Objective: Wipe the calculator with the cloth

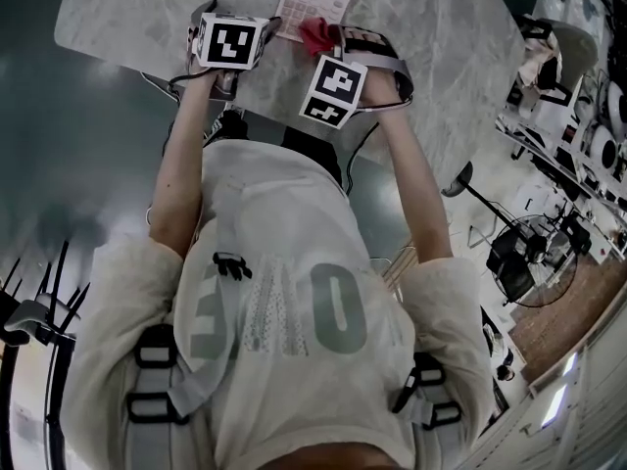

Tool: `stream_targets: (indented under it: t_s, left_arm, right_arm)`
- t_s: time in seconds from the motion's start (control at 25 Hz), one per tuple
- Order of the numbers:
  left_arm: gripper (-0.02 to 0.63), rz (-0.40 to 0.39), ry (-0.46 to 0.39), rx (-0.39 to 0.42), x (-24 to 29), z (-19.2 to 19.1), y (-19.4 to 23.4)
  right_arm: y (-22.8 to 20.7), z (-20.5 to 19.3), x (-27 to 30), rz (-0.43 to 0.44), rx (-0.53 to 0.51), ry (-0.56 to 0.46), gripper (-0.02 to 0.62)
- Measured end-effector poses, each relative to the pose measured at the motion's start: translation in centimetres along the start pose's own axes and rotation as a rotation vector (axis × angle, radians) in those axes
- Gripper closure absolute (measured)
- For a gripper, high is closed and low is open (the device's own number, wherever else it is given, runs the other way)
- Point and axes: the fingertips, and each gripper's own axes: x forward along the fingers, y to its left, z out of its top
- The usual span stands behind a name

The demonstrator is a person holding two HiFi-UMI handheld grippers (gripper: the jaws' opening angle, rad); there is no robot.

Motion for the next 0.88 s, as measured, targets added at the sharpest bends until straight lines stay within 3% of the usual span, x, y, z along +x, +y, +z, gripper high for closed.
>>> stream_targets:
  t_s: [0.16, 0.32, 0.44, 0.64, 0.88]
  left_arm:
    - [0.094, -0.055, -0.142, -0.123, -2.8, 2.6, -0.3]
    - [0.094, -0.078, -0.36, -0.109, -7.1, 7.6, -0.8]
    - [0.094, -0.072, -0.455, -0.113, -9.6, 9.6, -0.4]
    - [0.095, -0.039, -0.518, -0.123, -12.0, 10.2, 0.9]
    - [0.095, -0.019, -0.525, -0.148, -12.9, 9.4, 1.8]
  right_arm:
    - [-5.3, -0.9, -1.2, -0.1, 0.041, 0.009, 0.541]
    - [-9.7, -1.6, -2.0, -0.175, 0.061, 0.016, 0.541]
    - [-11.7, -1.1, -2.1, -0.202, 0.075, 0.008, 0.541]
    - [-12.5, 0.4, -1.3, -0.203, 0.076, -0.007, 0.541]
    - [-12.1, 2.1, 0.9, -0.173, 0.052, -0.008, 0.541]
